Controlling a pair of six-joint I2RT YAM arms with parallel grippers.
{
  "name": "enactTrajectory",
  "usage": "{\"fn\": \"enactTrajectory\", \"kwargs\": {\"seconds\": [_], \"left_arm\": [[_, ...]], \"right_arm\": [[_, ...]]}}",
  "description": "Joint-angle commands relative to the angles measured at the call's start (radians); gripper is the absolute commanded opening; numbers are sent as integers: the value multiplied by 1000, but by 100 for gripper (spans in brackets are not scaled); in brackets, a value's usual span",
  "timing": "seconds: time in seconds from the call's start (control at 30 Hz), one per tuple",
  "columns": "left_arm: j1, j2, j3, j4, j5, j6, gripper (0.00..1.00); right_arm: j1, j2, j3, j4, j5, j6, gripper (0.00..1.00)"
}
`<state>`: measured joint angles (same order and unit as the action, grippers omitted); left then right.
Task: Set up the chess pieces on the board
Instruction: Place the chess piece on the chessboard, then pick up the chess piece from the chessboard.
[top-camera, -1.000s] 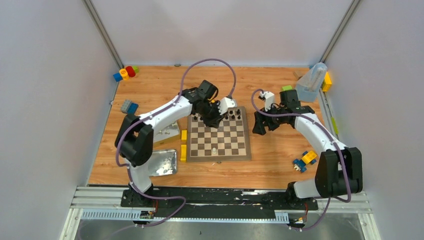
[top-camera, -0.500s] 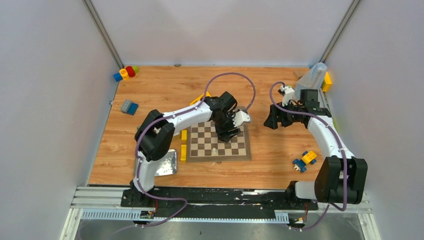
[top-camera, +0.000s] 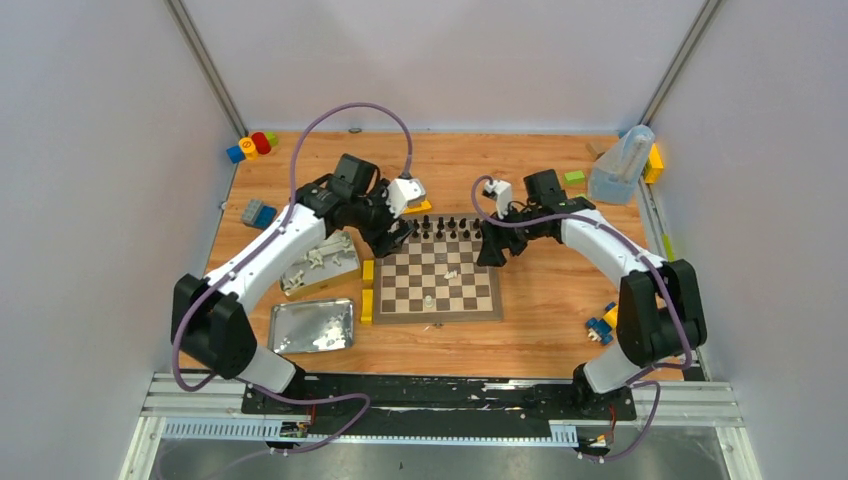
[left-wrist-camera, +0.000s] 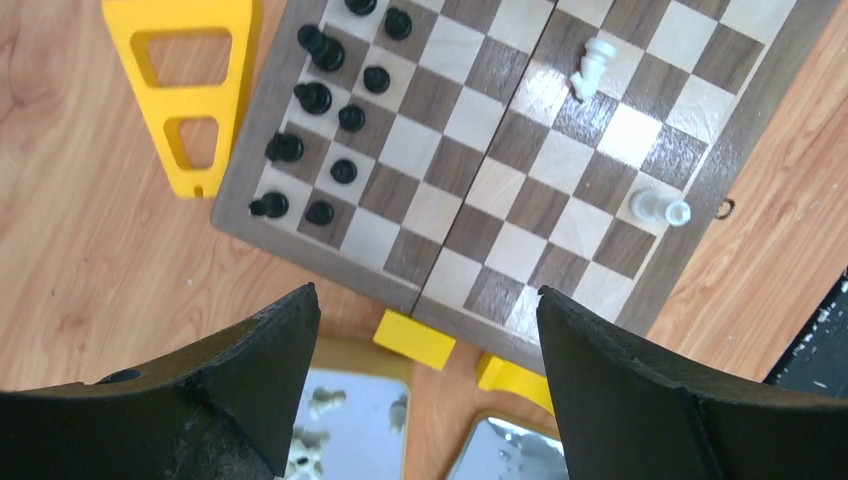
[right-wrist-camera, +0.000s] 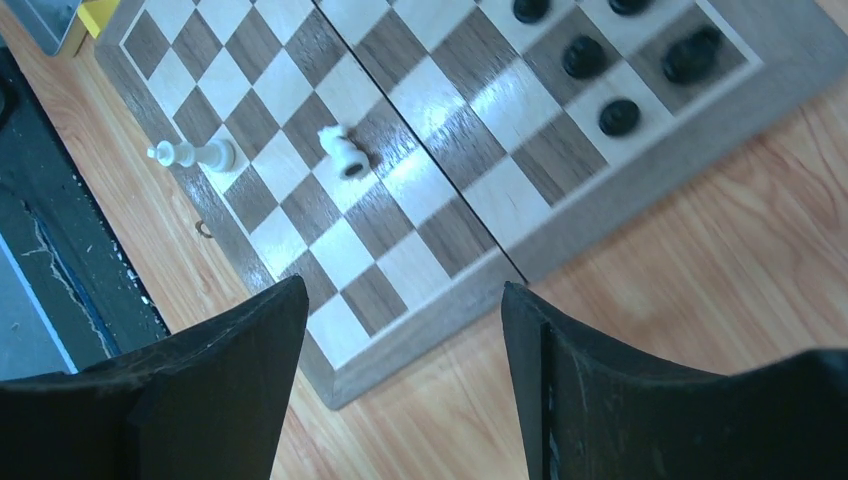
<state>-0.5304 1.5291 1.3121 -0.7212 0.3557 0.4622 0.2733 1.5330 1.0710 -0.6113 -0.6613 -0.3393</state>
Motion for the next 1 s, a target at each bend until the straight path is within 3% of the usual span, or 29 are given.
{"fn": "enactTrajectory", "kwargs": {"seconds": [0.0, 0.47, 0.97], "left_arm": [[59, -90, -69, -10, 68, -19, 88], [193, -161, -71, -28, 125, -25, 87], [244, -152, -79, -34, 119, -6, 86]], "right_arm": [[91, 79, 82, 47, 40, -84, 70], [297, 218, 137, 34, 198, -359, 64], [346, 254, 135, 45, 228, -420, 47]]}}
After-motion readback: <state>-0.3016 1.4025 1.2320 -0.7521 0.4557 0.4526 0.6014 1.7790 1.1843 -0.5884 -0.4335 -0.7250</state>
